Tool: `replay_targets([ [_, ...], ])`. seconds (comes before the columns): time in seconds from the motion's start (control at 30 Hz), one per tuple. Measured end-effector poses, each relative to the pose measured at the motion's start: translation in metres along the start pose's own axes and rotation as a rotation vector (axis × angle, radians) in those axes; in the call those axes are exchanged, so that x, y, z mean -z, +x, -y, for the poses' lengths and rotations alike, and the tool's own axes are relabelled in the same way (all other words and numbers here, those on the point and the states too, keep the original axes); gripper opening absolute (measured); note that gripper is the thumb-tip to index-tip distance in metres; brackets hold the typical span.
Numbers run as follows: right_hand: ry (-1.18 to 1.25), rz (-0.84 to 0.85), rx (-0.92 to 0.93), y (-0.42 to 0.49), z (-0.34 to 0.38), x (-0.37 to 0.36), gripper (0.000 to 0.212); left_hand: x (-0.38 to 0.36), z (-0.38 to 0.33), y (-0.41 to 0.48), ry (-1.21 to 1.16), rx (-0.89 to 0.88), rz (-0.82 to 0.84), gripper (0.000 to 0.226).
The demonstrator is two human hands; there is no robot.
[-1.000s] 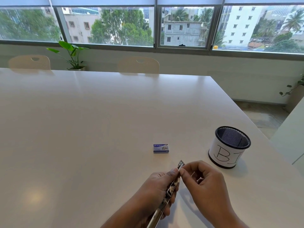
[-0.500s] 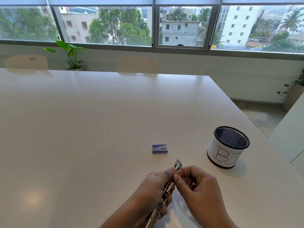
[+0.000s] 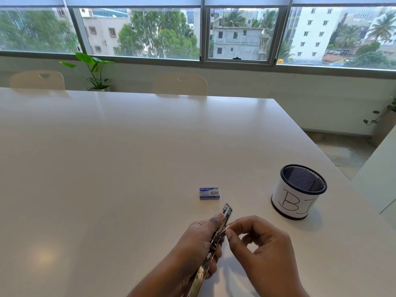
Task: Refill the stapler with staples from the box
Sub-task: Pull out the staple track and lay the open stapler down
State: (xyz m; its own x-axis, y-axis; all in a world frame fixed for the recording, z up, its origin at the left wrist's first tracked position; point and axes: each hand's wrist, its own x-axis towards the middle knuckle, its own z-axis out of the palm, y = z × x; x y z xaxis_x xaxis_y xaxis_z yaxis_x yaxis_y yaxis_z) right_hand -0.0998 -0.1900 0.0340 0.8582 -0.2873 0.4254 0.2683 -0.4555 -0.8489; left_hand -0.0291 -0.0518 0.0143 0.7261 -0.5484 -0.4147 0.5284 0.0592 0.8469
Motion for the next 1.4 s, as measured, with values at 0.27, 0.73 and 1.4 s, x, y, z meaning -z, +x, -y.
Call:
replay_targets([
  [0.27,0.061,0.075,0.210,-0.012,0.006,-0.013,0.016,0.002,-0.008,0.002,0.002,-0.045,-0.082,0.049],
  [0.73,-0.084,0.010,0.272,0.010,-0.009,0.003,0.018,-0.005,-0.011,-0.009,-0.079,0.102,-0.004,0.050],
  [1.4,-0.168,0.095,0.351,0.005,-0.008,-0.001,0.018,-0.005,-0.012,-0.009,-0.048,0.085,-0.023,0.048],
])
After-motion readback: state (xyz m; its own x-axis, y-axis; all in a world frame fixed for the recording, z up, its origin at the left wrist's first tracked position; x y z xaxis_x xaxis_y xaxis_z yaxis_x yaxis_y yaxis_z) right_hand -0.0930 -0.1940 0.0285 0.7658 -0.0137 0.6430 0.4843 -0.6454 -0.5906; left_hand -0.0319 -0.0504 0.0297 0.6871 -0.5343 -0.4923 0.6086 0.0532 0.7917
